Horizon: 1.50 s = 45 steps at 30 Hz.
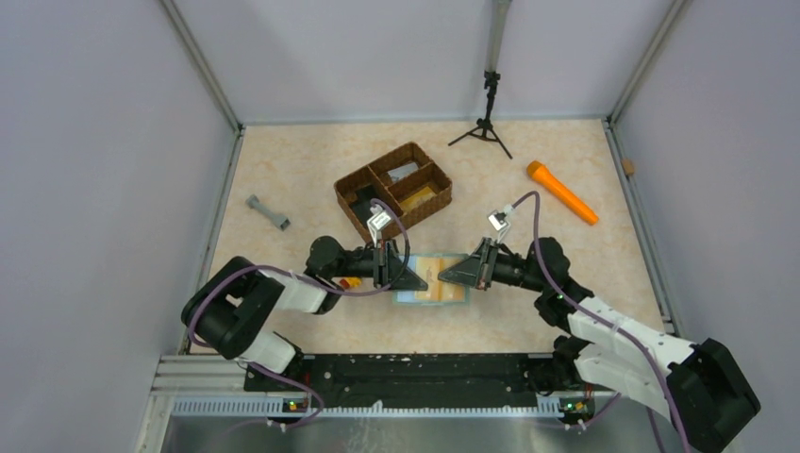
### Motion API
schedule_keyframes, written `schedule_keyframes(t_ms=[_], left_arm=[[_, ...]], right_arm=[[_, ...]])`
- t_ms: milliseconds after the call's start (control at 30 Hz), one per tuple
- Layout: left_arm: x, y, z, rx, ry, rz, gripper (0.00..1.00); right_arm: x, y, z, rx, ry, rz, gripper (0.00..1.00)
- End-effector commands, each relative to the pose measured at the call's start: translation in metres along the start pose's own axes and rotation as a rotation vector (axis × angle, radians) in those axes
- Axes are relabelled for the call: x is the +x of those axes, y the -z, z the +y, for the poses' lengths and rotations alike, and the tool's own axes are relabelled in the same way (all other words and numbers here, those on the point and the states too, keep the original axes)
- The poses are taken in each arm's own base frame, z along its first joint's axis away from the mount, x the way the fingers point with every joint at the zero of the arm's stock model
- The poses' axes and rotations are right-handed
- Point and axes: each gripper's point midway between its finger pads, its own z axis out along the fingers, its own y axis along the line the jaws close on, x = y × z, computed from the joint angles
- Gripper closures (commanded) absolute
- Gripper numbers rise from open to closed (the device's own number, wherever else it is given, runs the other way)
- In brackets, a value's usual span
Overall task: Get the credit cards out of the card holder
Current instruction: Remove the credit card from the card holder.
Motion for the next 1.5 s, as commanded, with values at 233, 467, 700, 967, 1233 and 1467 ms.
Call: schedule_keyframes(t_ms=[233, 467, 700, 967, 1233, 1467], left_arm=[[-0.004, 0.003, -0.011, 0.019, -0.077, -0.013, 1.00], [-0.005, 0.007, -0.016, 0.019, -0.089, -0.021, 0.98], [-0.007, 0.006, -0.014, 0.021, -0.077, -0.024, 0.86], [-0.010, 0.003, -0.018, 0.063, -0.053, -0.027, 0.89], [-0.011, 0.002, -0.016, 0.073, -0.035, -0.033, 0.89], [-0.010, 0.001, -0.016, 0.078, -0.031, -0.032, 0.86]], right_arm=[[-0.004, 0.004, 0.005, -0.013, 0.026, -0.015, 1.00], [-0.005, 0.011, 0.001, -0.008, 0.024, -0.027, 1.00], [-0.004, 0.012, 0.009, -0.060, 0.039, -0.012, 0.82], [0.000, 0.012, 0.031, -0.189, 0.048, 0.020, 0.71], [0.002, 0.007, 0.030, -0.178, 0.050, 0.042, 0.74], [0.002, 0.003, 0.029, -0.169, 0.047, 0.049, 0.69]])
